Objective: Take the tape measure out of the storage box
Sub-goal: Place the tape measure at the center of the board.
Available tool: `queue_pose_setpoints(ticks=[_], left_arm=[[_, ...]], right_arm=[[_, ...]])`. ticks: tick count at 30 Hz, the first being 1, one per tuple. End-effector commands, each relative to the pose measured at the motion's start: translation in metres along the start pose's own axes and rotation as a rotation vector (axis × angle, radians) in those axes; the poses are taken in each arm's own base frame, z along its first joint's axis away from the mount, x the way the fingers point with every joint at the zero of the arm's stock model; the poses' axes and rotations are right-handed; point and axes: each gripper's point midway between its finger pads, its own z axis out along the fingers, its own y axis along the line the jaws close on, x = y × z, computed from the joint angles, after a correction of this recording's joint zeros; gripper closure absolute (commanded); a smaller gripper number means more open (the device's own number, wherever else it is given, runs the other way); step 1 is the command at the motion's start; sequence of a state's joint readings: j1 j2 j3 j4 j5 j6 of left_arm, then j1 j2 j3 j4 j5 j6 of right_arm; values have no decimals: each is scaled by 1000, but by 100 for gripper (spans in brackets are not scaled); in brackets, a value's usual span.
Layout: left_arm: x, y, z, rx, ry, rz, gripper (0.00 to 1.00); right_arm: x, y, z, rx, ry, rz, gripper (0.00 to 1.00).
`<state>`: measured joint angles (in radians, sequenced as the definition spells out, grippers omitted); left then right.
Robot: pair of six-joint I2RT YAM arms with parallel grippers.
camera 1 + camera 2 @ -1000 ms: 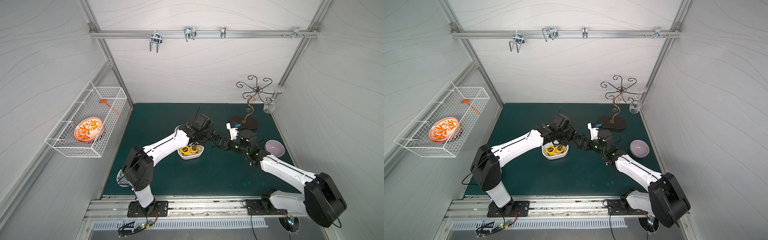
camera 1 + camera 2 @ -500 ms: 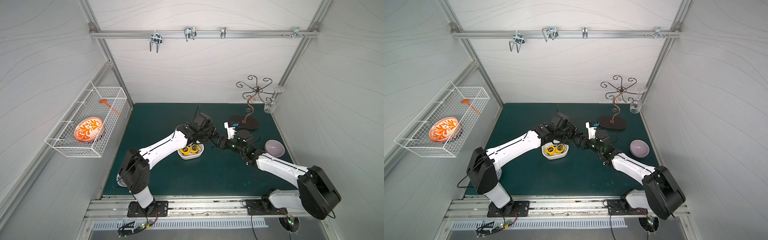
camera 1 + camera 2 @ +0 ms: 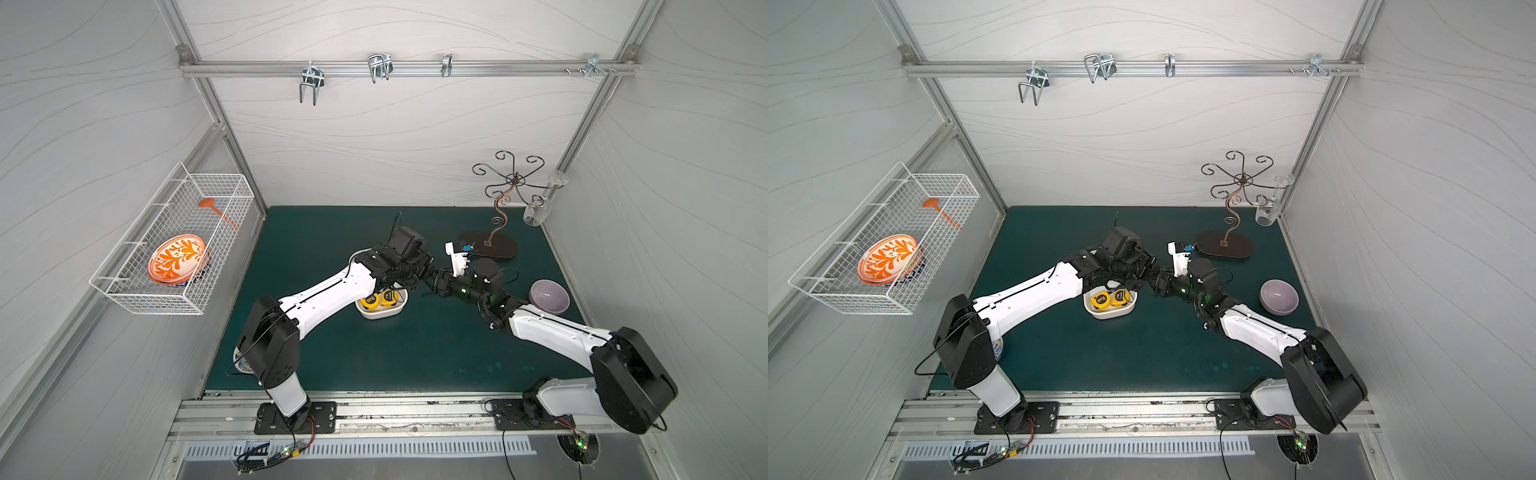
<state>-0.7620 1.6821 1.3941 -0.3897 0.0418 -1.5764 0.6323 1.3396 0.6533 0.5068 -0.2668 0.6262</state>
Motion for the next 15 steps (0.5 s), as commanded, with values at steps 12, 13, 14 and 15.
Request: queue_pose_setpoints(ticks=[12, 13, 14, 15], left_arm=[[7, -24, -13, 84, 12, 43, 60], [4, -26, -15, 86, -3, 59, 47], [1, -26, -17, 85, -14, 72, 38], [-4, -26, -19, 81, -31, 90, 28]], right_arm=[[-8, 7, 2, -5, -14, -39, 96], [-9, 6, 0, 4, -16, -42, 96], [-9, 4, -1, 17, -13, -37, 97], [-10, 2, -4, 30, -10, -28, 98]])
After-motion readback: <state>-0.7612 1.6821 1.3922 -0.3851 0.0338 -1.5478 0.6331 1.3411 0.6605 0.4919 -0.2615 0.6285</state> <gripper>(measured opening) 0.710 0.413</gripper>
